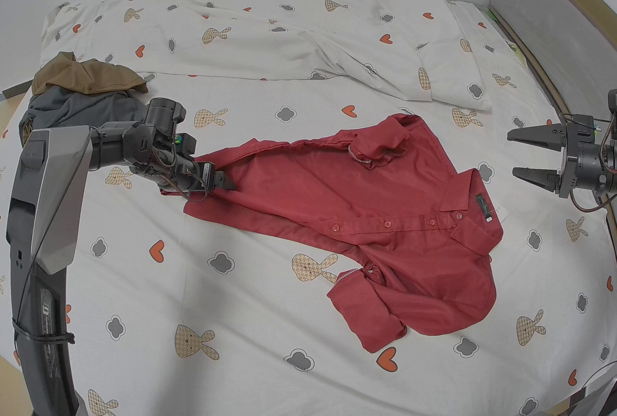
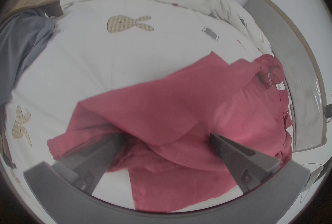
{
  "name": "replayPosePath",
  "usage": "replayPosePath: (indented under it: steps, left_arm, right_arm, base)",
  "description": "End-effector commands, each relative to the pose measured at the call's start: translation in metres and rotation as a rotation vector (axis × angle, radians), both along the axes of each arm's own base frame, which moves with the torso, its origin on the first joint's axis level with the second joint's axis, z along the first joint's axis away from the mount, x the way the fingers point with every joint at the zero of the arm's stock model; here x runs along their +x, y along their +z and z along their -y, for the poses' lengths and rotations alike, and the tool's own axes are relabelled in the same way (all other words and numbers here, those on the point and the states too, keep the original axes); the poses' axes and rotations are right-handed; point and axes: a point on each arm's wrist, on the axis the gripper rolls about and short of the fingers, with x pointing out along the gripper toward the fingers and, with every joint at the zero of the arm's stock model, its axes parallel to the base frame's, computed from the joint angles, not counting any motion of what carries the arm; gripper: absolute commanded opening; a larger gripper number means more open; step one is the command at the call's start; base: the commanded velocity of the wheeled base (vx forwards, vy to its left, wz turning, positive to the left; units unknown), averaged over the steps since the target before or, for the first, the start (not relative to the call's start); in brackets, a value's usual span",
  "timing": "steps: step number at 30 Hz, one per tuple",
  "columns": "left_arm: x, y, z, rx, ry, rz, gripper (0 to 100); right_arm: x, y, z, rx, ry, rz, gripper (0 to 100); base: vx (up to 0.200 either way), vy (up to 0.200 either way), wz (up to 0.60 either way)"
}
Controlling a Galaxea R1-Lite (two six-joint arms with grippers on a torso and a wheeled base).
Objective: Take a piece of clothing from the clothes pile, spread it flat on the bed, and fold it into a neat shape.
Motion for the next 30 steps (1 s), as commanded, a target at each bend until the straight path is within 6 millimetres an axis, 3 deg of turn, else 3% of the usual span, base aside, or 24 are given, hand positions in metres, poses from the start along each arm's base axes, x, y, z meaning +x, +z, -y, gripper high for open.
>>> replayPosePath:
  steps: [1,4,9,11,12,13,14,15,18,20,21,26,29,30]
  left_arm:
    - [-0.009,0.003,-0.001,0.009,-0.004,-0.069,100]
    - [-0.016,0.017,0.001,0.011,-0.01,-0.057,100]
    - [-0.044,0.063,-0.001,0.052,-0.061,-0.043,100]
    - [-0.059,0.091,-0.001,0.055,-0.076,0.01,100]
    - [-0.061,0.095,-0.001,0.054,-0.078,0.023,100]
    - [-0.075,0.121,0.0,0.055,-0.096,0.098,100]
    - [-0.078,0.128,0.001,0.057,-0.102,0.123,100]
    - [-0.089,0.148,0.001,0.069,-0.123,0.213,100]
    - [-0.106,0.119,-0.002,0.109,-0.164,0.243,100]
    - [-0.107,0.117,-0.002,0.111,-0.166,0.247,100]
    - [-0.127,0.073,-0.005,0.158,-0.202,0.341,100]
    - [-0.166,0.012,-0.01,0.208,-0.205,0.341,100]
    - [-0.177,-0.016,-0.009,0.18,-0.193,0.222,100]
    - [-0.177,-0.016,-0.009,0.18,-0.193,0.222,100]
  right_arm:
    - [0.003,-0.004,-0.002,0.001,0.01,-0.014,100]
    - [0.003,-0.004,-0.002,0.001,0.008,-0.014,100]
    - [0.002,-0.003,-0.003,0.0,0.01,-0.01,100]
    - [0.001,-0.002,-0.003,0.0,0.013,-0.008,100]
    - [0.001,-0.002,-0.003,0.001,0.014,-0.008,100]
    - [0.0,-0.001,-0.003,0.0,0.013,-0.005,100]
    - [0.0,-0.001,-0.003,0.0,0.013,-0.005,100]
    - [0.0,-0.001,-0.004,0.0,0.014,-0.004,100]
    - [0.0,-0.002,-0.005,0.001,0.02,-0.008,100]
    - [0.0,-0.002,-0.005,0.001,0.02,-0.008,100]
    - [0.003,-0.006,-0.007,0.0,0.025,-0.024,100]
    - [0.02,-0.023,-0.006,-0.004,0.012,-0.086,100]
    - [0.021,-0.024,-0.008,-0.015,0.006,-0.084,100]
    - [0.021,-0.024,-0.008,-0.015,0.006,-0.084,100]
  base:
    - [0.0,0.0,0.0]
    - [0.0,0.0,0.0]
    - [0.0,0.0,0.0]
    - [0.0,0.0,0.0]
    - [0.0,0.0,0.0]
    - [0.0,0.0,0.0]
    - [0.0,0.0,0.0]
    - [0.0,0.0,0.0]
    - [0.0,0.0,0.0]
    - [0.0,0.0,0.0]
    - [0.0,0.0,0.0]
    - [0.0,0.0,0.0]
    - [0.0,0.0,0.0]
    - [0.0,0.0,0.0]
